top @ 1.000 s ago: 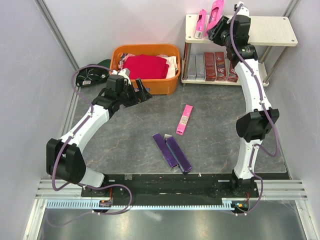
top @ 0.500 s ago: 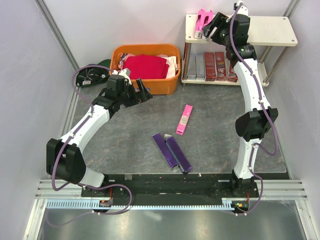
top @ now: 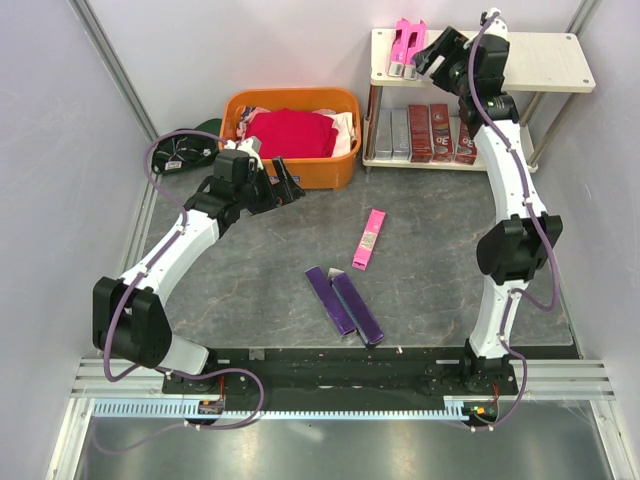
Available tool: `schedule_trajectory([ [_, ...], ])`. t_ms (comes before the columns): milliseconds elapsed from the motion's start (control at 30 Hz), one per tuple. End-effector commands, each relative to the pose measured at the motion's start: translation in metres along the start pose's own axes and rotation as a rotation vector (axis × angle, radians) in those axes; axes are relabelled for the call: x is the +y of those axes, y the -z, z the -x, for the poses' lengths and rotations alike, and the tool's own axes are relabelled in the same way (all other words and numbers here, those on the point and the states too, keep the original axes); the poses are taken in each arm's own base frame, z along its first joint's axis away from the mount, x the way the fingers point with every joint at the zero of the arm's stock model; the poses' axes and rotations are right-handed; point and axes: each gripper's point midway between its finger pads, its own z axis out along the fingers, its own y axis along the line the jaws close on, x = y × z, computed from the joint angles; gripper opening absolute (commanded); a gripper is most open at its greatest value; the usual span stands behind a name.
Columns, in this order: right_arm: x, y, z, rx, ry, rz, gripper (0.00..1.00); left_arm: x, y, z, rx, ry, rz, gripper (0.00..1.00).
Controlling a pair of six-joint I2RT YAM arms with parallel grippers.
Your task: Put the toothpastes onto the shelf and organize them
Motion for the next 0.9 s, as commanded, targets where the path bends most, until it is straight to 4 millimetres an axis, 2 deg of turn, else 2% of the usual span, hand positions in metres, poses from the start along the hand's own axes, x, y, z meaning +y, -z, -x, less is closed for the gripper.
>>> schedule_trajectory([
  [0, 0.030, 0.035, 0.026, -0.052, -0.011, 0.094, 0.85, -0.011, 0.002, 0.006, -0.014, -0.062, -0.042, 1.00],
  [200, 0.047, 0.084, 0.033, -0.061, -0.017, 0.145, 0.86, -0.026, -0.005, -0.003, 0.007, -0.140, -0.067, 1.00],
  [233, 0.044, 0.087, 0.021, -0.036, -0.019, 0.142, 0.86, -0.036, -0.006, -0.007, 0.016, -0.158, -0.086, 1.00],
  [267, 0.050, 0.102, 0.028, -0.050, -0.018, 0.158, 0.86, -0.040, -0.009, -0.010, 0.023, -0.174, -0.094, 1.00],
  [300, 0.051, 0.109, 0.026, -0.047, -0.021, 0.163, 0.87, -0.047, -0.014, -0.021, 0.051, -0.192, -0.105, 1.00],
  [333, 0.045, 0.112, 0.012, -0.018, -0.024, 0.155, 0.87, -0.052, -0.016, -0.021, 0.050, -0.203, -0.109, 1.00],
  [367, 0.052, 0.128, 0.017, -0.033, -0.021, 0.169, 0.87, -0.057, -0.019, -0.026, 0.061, -0.222, -0.115, 1.00],
  [400, 0.051, 0.135, 0.015, -0.032, -0.021, 0.168, 0.88, -0.061, -0.023, -0.030, 0.074, -0.231, -0.121, 1.00],
  [433, 0.041, 0.137, -0.001, -0.003, -0.027, 0.149, 0.88, -0.070, -0.028, -0.038, 0.098, -0.249, -0.135, 1.00],
  [467, 0.047, 0.153, 0.003, -0.018, -0.025, 0.161, 0.88, -0.073, -0.032, -0.044, 0.113, -0.267, -0.141, 1.00],
  [500, 0.045, 0.159, -0.001, -0.015, -0.025, 0.159, 0.88, -0.083, -0.035, -0.053, 0.134, -0.287, -0.157, 1.00],
  [533, 0.036, 0.161, -0.018, 0.019, -0.030, 0.141, 0.88, -0.086, -0.044, -0.059, 0.154, -0.302, -0.154, 1.00],
  [567, 0.042, 0.174, -0.017, 0.013, -0.026, 0.158, 0.89, -0.089, -0.049, -0.064, 0.169, -0.322, -0.157, 1.00],
  [600, 0.040, 0.179, -0.023, 0.025, -0.024, 0.156, 0.89, -0.097, -0.052, -0.073, 0.188, -0.345, -0.169, 1.00],
  [633, 0.031, 0.181, -0.040, 0.060, -0.020, 0.141, 0.89, -0.098, -0.064, -0.079, 0.207, -0.359, -0.159, 1.00],
  [667, 0.034, 0.191, -0.041, 0.059, -0.010, 0.151, 0.89, -0.099, -0.069, -0.085, 0.228, -0.371, -0.155, 1.00],
  [733, 0.018, 0.196, -0.063, 0.114, 0.008, 0.110, 0.89, -0.102, -0.086, -0.101, 0.267, -0.387, -0.146, 1.00],
  [800, 0.012, 0.206, -0.074, 0.139, 0.014, 0.100, 0.90, -0.102, -0.097, -0.113, 0.301, -0.393, -0.140, 1.00],
  [833, 0.003, 0.207, -0.091, 0.174, 0.011, 0.085, 0.90, -0.106, -0.102, -0.112, 0.296, -0.394, -0.139, 1.00],
  [867, 0.002, 0.212, -0.096, 0.184, 0.007, 0.088, 0.90, -0.098, -0.114, -0.123, 0.326, -0.390, -0.117, 1.00],
])
